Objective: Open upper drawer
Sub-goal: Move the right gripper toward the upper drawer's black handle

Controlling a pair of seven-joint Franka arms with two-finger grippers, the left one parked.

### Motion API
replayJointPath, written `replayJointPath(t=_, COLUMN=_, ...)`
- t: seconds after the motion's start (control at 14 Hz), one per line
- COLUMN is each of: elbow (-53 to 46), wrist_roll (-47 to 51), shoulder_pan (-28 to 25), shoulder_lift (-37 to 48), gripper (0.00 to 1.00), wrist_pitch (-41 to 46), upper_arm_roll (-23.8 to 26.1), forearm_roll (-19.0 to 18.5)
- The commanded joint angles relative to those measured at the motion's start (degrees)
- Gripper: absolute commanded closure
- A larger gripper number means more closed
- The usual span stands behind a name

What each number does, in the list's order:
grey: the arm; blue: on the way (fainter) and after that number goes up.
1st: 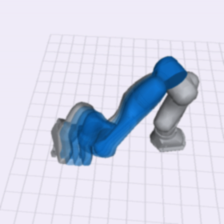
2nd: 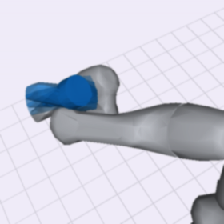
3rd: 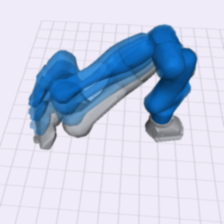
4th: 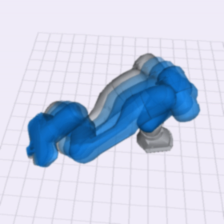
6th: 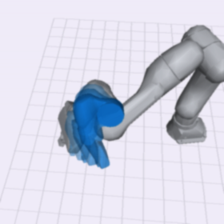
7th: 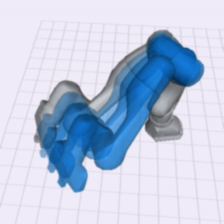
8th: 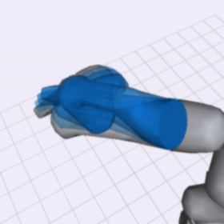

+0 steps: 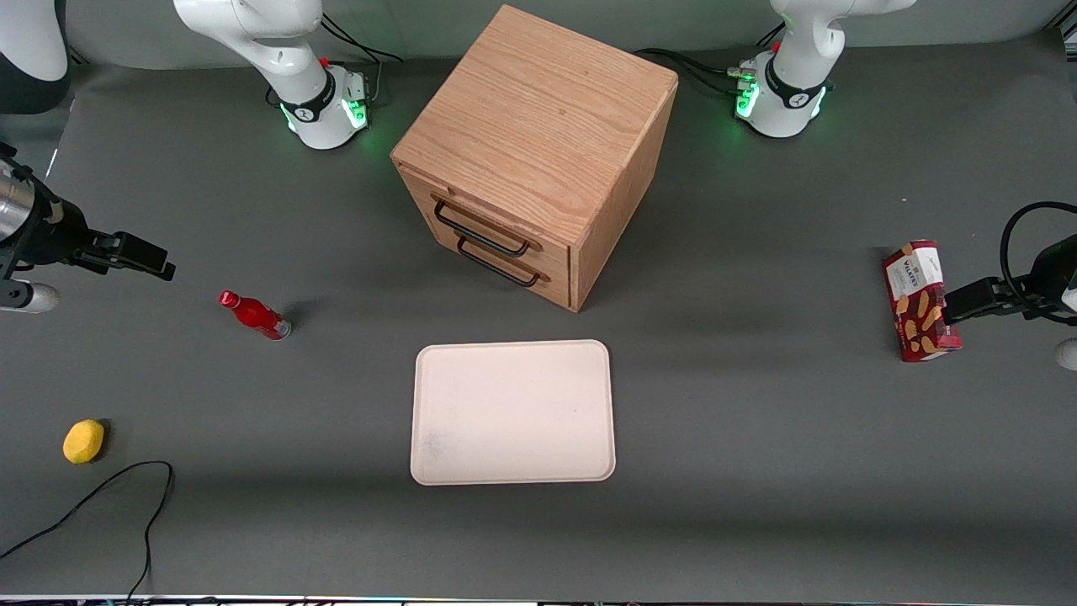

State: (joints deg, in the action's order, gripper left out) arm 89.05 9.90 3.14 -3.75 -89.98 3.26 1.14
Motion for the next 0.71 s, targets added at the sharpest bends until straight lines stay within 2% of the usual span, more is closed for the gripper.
replayJointPath(t=0.0, elbow=-0.81, wrist_roll=2.67, shoulder_pan=0.11, shoulder_lift=-0.12, gripper=0.00, wrist_pitch=0.77, upper_arm_roll=0.35, forearm_roll=-0.35)
replayJointPath(t=0.21, elbow=-1.25, wrist_roll=1.97, shoulder_pan=0.03, shoulder_lift=-2.04, gripper=0.00, wrist_pitch=-0.46, upper_arm_roll=1.39, forearm_roll=0.69)
replayJointPath(t=0.36, elbow=-1.69, wrist_roll=2.41, shoulder_pan=-0.06, shoulder_lift=-2.58, gripper=0.00, wrist_pitch=-2.21, upper_arm_roll=7.17, forearm_roll=2.98)
replayJointPath(t=0.64, elbow=-1.86, wrist_roll=1.70, shoulder_pan=0.11, shoulder_lift=-3.72, gripper=0.00, wrist_pitch=-4.24, upper_arm_roll=20.44, forearm_roll=2.72)
